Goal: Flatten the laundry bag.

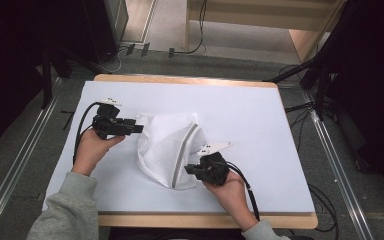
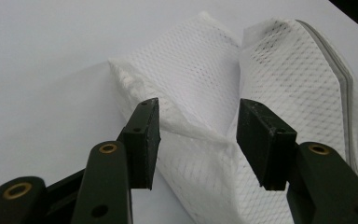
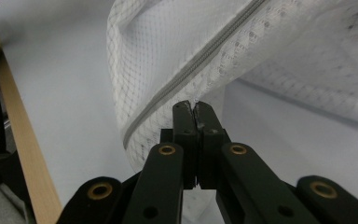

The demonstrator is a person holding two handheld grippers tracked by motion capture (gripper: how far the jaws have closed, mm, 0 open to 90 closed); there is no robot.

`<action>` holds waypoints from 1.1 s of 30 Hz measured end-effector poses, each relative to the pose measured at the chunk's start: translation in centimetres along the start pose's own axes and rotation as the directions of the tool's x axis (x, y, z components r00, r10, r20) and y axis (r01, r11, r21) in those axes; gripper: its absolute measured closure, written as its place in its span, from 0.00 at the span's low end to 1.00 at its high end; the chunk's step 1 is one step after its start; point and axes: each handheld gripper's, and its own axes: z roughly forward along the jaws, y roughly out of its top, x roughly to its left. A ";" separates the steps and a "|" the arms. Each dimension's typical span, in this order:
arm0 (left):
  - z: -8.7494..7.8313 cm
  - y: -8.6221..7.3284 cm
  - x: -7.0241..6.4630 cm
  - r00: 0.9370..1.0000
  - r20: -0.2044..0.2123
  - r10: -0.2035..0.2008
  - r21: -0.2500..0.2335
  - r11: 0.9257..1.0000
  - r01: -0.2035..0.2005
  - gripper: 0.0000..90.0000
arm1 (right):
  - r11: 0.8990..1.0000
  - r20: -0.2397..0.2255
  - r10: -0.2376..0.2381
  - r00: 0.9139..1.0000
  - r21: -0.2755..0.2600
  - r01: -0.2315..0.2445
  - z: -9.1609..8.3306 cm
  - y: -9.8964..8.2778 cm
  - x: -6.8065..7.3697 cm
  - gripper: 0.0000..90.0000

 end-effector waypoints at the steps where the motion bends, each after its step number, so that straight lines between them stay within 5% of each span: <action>1: 0.2 0.2 -0.1 1.000 0.003 0.006 0.004 1.000 -0.006 0.56 | 1.000 -0.007 0.006 1.000 0.003 -0.006 0.1 -0.2 0.2 1.00; 15: 1.2 1.0 -1.2 0.999 0.025 0.045 0.014 0.999 -0.045 0.56 | 0.999 -0.061 -0.033 0.998 0.038 0.036 1.7 -0.7 2.7 0.99; 24: 1.2 0.9 -1.3 0.999 0.021 0.047 0.033 0.998 -0.048 0.56 | 0.999 -0.027 -0.018 0.999 -0.035 0.017 -1.3 -0.2 0.5 0.76; 29: 1.0 0.7 -1.1 0.999 0.016 0.042 0.032 0.999 -0.042 0.55 | 0.998 0.025 -0.023 0.999 -0.055 0.024 -2.7 -0.1 -0.9 0.75; 33: 0.9 0.5 -1.1 0.999 0.011 0.037 0.030 0.999 -0.038 0.55 | 0.998 0.076 0.012 0.997 -0.061 -0.007 -3.3 0.0 -3.5 0.74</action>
